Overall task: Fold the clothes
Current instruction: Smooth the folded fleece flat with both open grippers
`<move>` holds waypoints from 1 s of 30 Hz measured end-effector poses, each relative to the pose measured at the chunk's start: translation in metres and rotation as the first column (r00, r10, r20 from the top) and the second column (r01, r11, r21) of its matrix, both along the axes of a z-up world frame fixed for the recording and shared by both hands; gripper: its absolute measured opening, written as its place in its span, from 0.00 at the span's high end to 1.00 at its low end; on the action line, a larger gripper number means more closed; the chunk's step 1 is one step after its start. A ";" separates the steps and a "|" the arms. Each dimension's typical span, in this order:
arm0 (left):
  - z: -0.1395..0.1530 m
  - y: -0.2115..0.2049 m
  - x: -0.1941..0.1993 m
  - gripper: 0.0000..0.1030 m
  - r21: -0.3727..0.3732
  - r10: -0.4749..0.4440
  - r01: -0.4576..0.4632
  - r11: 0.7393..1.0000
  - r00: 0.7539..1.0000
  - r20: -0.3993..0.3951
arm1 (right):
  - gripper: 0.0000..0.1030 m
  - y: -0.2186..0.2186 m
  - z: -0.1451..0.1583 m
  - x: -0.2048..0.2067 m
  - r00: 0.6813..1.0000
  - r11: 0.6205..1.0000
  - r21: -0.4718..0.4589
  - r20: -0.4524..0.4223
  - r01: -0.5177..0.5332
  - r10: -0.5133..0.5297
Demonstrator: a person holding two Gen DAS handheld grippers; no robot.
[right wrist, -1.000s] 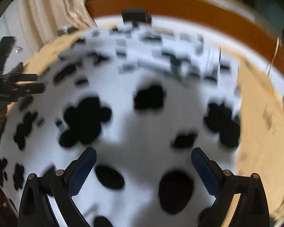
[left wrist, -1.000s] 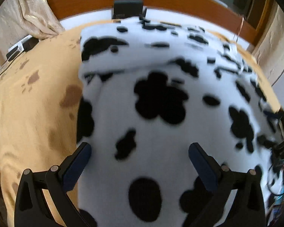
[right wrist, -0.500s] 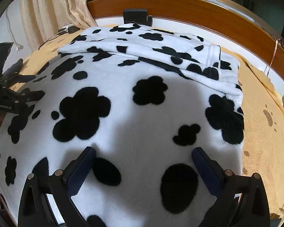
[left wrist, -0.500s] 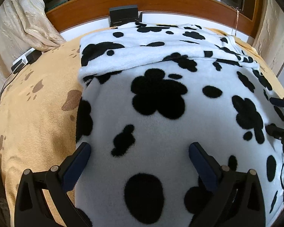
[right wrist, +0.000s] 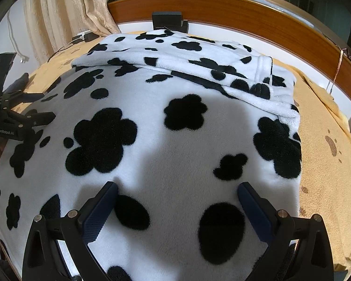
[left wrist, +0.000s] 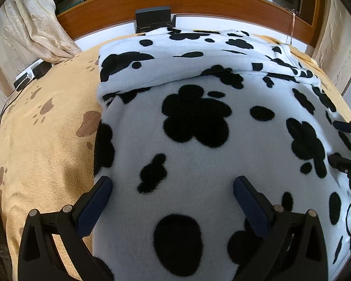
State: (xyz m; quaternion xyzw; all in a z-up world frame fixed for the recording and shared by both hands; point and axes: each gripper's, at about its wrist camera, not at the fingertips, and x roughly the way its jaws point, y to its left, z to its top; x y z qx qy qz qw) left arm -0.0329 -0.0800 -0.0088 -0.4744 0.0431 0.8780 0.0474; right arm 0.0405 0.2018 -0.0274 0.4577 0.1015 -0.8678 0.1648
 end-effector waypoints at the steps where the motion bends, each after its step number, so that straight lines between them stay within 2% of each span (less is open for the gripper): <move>1: 0.000 0.000 0.000 0.00 0.003 0.000 0.000 1.000 1.000 0.000 | 0.00 0.000 0.000 0.000 1.000 1.000 -0.001 -0.001 0.000 0.000; 6: -0.001 0.000 0.002 0.00 0.003 0.022 -0.022 1.000 0.999 -0.026 | 0.00 0.001 -0.001 0.001 1.000 1.000 -0.006 -0.009 0.000 0.000; 30: -0.002 0.001 0.004 0.00 -0.013 0.054 -0.055 0.998 0.998 -0.032 | 0.00 0.001 -0.003 0.000 1.000 1.000 0.013 -0.015 0.010 -0.010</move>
